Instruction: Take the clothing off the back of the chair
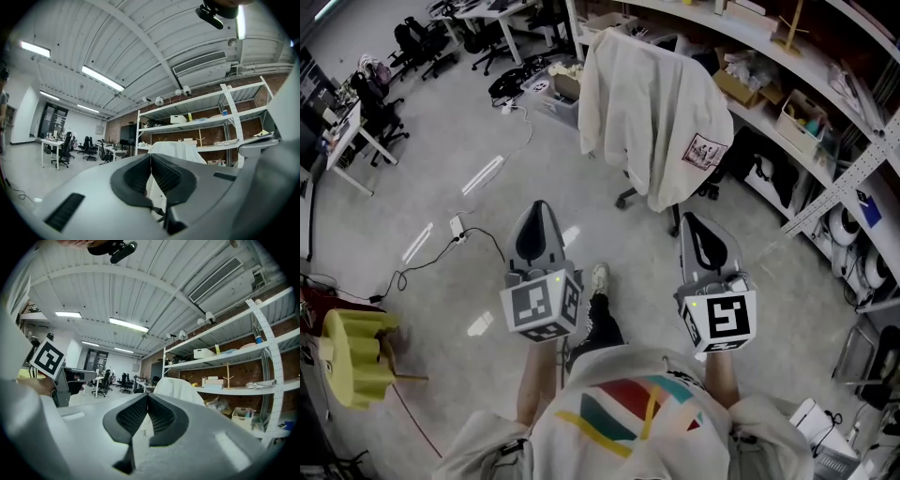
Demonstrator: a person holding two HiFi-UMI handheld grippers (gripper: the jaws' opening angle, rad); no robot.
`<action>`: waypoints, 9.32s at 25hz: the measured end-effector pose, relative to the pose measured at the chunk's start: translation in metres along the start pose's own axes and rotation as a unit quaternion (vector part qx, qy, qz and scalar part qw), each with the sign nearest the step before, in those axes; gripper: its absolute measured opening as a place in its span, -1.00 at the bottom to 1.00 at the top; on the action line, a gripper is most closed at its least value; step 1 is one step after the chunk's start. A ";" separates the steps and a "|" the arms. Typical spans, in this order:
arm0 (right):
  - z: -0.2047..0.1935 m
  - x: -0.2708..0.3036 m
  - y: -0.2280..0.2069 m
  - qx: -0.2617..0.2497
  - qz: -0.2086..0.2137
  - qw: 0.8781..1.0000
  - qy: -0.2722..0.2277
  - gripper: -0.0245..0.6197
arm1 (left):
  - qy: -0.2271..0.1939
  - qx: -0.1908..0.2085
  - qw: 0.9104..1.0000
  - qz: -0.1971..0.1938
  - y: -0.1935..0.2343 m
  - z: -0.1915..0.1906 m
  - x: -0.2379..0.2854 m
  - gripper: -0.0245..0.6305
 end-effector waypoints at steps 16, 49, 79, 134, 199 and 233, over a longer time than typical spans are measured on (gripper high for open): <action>0.036 0.235 -0.005 -0.016 0.009 0.999 -0.031 -0.91 | -0.012 0.000 1.000 -0.019 0.084 0.003 0.199 -0.88; 0.067 0.361 -0.107 -0.002 -0.132 0.990 -0.039 -0.91 | -0.004 -0.038 0.979 -0.200 0.003 0.016 0.421 -0.88; 0.064 0.341 -0.163 -0.001 -0.393 0.919 -0.034 -0.91 | -0.050 -0.025 0.905 -0.423 -0.047 0.038 0.537 -0.88; -0.062 0.294 -0.275 0.028 -0.442 0.871 0.214 -0.87 | 0.112 0.147 0.734 -0.653 -0.086 -0.083 0.610 -0.88; 0.283 0.227 -0.219 -0.217 -0.483 0.847 -0.058 -0.91 | -0.186 0.087 0.934 -0.292 0.069 0.251 0.571 -0.89; 0.451 0.177 -0.085 -0.304 -0.333 0.861 -0.234 -0.91 | -0.312 0.072 0.912 -0.258 0.083 0.400 0.381 -0.89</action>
Point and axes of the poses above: the fingertips, and each gripper's own axes: x forward along the fingers, y to its left, z out of its top, the point moved 1 cm from there along -x, backward along the fingers, and after that the axes turned 7 degrees about x, right-handed, at the moved point
